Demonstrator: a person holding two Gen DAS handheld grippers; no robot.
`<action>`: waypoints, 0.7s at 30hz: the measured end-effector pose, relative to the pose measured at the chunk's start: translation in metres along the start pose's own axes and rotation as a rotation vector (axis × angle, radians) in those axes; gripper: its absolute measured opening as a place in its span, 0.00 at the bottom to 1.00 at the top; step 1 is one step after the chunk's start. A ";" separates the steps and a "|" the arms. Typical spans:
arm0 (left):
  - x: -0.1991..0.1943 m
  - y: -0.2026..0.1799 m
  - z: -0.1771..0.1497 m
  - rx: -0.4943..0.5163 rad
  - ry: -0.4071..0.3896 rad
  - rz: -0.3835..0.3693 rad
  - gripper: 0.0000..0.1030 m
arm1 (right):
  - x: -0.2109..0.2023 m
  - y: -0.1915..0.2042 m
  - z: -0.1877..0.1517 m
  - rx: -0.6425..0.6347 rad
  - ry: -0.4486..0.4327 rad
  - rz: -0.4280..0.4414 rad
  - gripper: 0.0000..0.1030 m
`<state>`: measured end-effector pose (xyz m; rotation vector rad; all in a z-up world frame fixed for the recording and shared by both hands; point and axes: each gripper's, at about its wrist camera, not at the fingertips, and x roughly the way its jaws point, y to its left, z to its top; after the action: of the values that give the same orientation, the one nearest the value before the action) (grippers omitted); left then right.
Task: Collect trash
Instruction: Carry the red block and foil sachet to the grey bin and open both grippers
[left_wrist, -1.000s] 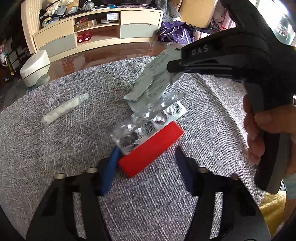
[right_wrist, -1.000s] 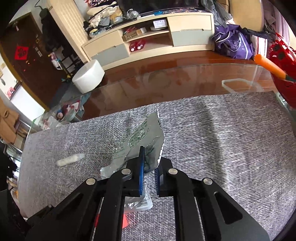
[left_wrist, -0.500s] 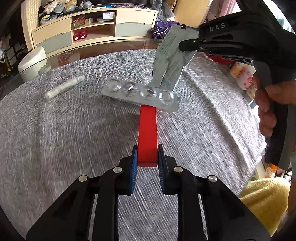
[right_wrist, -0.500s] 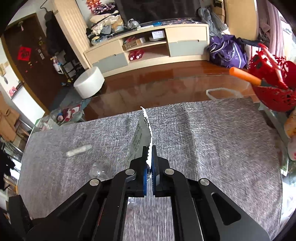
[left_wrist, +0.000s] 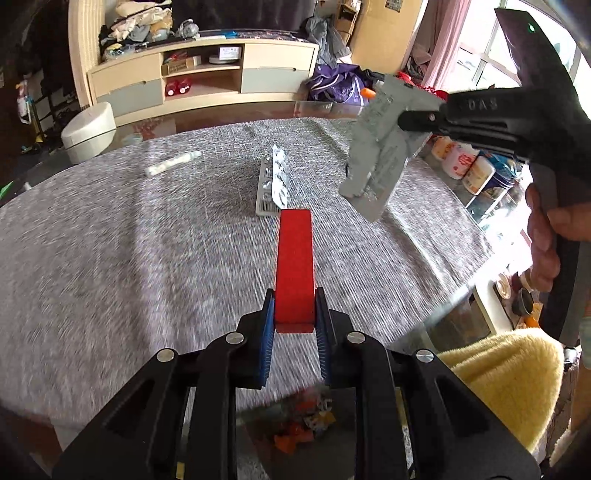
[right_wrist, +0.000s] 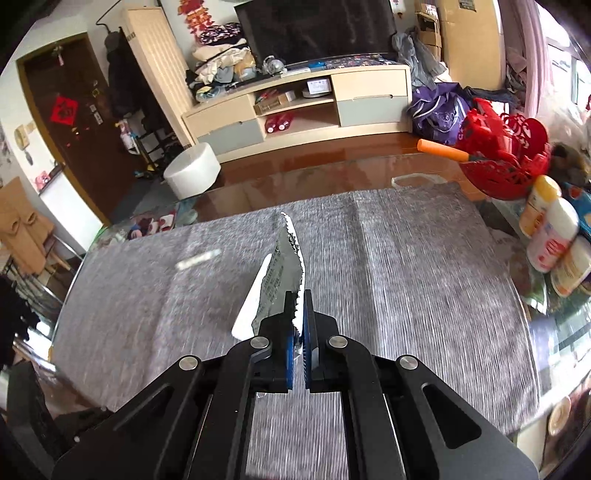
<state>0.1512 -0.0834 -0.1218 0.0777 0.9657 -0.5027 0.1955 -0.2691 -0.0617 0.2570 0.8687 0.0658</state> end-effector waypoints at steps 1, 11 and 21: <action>-0.006 -0.002 -0.005 0.000 -0.003 0.002 0.18 | -0.008 0.002 -0.008 -0.007 0.001 -0.001 0.05; -0.053 -0.014 -0.074 -0.033 0.006 0.021 0.18 | -0.056 0.012 -0.085 -0.040 0.033 0.023 0.05; -0.050 -0.011 -0.142 -0.082 0.077 0.027 0.18 | -0.050 0.016 -0.172 -0.040 0.146 0.036 0.05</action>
<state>0.0140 -0.0344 -0.1612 0.0366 1.0583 -0.4368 0.0329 -0.2277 -0.1270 0.2327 1.0072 0.1371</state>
